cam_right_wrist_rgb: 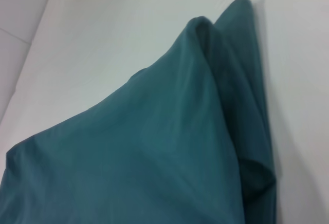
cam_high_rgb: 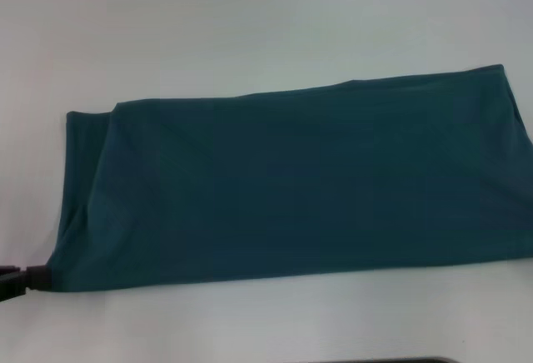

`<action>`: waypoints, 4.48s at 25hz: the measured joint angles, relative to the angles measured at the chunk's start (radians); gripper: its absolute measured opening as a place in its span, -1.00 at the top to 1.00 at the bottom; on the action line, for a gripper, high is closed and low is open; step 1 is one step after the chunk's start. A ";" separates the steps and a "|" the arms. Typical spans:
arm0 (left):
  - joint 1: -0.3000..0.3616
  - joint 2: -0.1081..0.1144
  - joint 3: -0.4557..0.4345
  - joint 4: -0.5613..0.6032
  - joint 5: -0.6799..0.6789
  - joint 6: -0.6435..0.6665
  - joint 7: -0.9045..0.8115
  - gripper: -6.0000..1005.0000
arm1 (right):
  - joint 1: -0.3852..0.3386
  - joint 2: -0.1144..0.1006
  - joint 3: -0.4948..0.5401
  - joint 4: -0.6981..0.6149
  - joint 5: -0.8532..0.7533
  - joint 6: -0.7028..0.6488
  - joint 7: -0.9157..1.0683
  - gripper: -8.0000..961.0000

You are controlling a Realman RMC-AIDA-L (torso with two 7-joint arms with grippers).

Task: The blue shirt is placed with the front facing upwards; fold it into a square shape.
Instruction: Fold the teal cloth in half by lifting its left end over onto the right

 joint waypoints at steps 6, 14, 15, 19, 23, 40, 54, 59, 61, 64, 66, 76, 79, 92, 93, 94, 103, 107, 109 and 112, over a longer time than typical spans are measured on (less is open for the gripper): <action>0.007 0.006 -0.045 0.012 0.036 0.013 0.014 0.99 | -0.028 0.001 0.015 0.000 0.000 0.000 -0.004 0.98; 0.019 0.003 -0.047 0.013 0.048 0.017 0.019 0.99 | -0.043 0.000 0.027 0.000 0.000 -0.006 -0.011 0.98; 0.019 0.003 -0.047 0.014 0.048 0.017 0.019 0.99 | -0.042 0.000 0.027 0.000 0.000 -0.007 -0.011 0.98; 0.020 0.003 -0.045 0.018 0.048 0.018 0.021 0.97 | -0.037 0.000 0.027 0.000 0.000 -0.008 -0.011 0.98; 0.019 0.003 -0.043 0.019 0.048 0.022 0.025 0.95 | -0.032 0.000 0.026 0.000 0.000 -0.021 -0.011 0.98; -0.007 0.012 -0.053 0.012 0.050 0.048 0.009 0.85 | 0.000 -0.019 0.047 -0.015 0.005 -0.098 0.004 0.68; -0.171 -0.003 -0.255 0.064 0.037 -0.055 0.011 0.84 | 0.130 -0.039 0.165 -0.015 0.010 -0.152 -0.025 -0.08; -0.218 -0.005 -0.264 0.109 0.036 -0.107 -0.007 0.78 | 0.171 -0.037 0.162 -0.015 0.010 -0.154 -0.030 -0.36; -0.227 -0.005 -0.265 0.119 0.036 -0.114 -0.014 0.71 | 0.181 -0.037 0.161 -0.015 0.010 -0.157 -0.039 -0.49; -0.236 -0.005 -0.261 0.123 0.036 -0.106 -0.024 0.61 | 0.190 -0.037 0.164 -0.015 0.011 -0.161 -0.069 -0.68; -0.241 -0.006 -0.258 0.124 0.036 -0.089 -0.031 0.55 | 0.195 -0.035 0.167 -0.014 0.012 -0.158 -0.091 -0.74; -0.269 -0.045 -0.188 0.128 -0.006 -0.072 0.013 -0.13 | 0.233 -0.028 0.134 -0.003 0.005 -0.106 -0.100 -0.93; -0.276 -0.064 -0.152 0.127 -0.007 -0.121 0.018 -0.36 | 0.242 -0.025 0.132 -0.003 0.005 -0.109 -0.099 -0.91; -0.287 -0.087 -0.101 0.140 -0.003 -0.285 0.018 -0.81 | 0.248 -0.016 0.131 0.014 0.007 -0.074 -0.089 -0.51; -0.288 -0.087 -0.101 0.142 -0.003 -0.292 0.018 -0.81 | 0.249 -0.014 0.132 0.014 0.007 -0.073 -0.089 -0.51; -0.288 -0.088 -0.098 0.143 -0.002 -0.304 0.019 -0.81 | 0.251 -0.013 0.132 0.014 0.008 -0.073 -0.089 -0.51; -0.282 -0.104 -0.035 0.154 0.002 -0.405 0.017 -0.81 | 0.258 -0.002 0.134 0.021 0.012 -0.066 -0.089 -0.51; -0.281 -0.107 -0.033 0.154 0.002 -0.421 0.020 -0.81 | 0.259 -0.001 0.134 0.021 0.018 -0.065 -0.089 -0.51; -0.281 -0.107 -0.033 0.152 0.002 -0.420 0.020 -0.80 | 0.260 0.000 0.134 0.022 0.023 -0.065 -0.089 -0.51; -0.275 -0.100 -0.040 0.139 -0.005 -0.367 0.020 -0.80 | 0.260 0.000 0.135 0.023 0.025 -0.064 -0.090 -0.51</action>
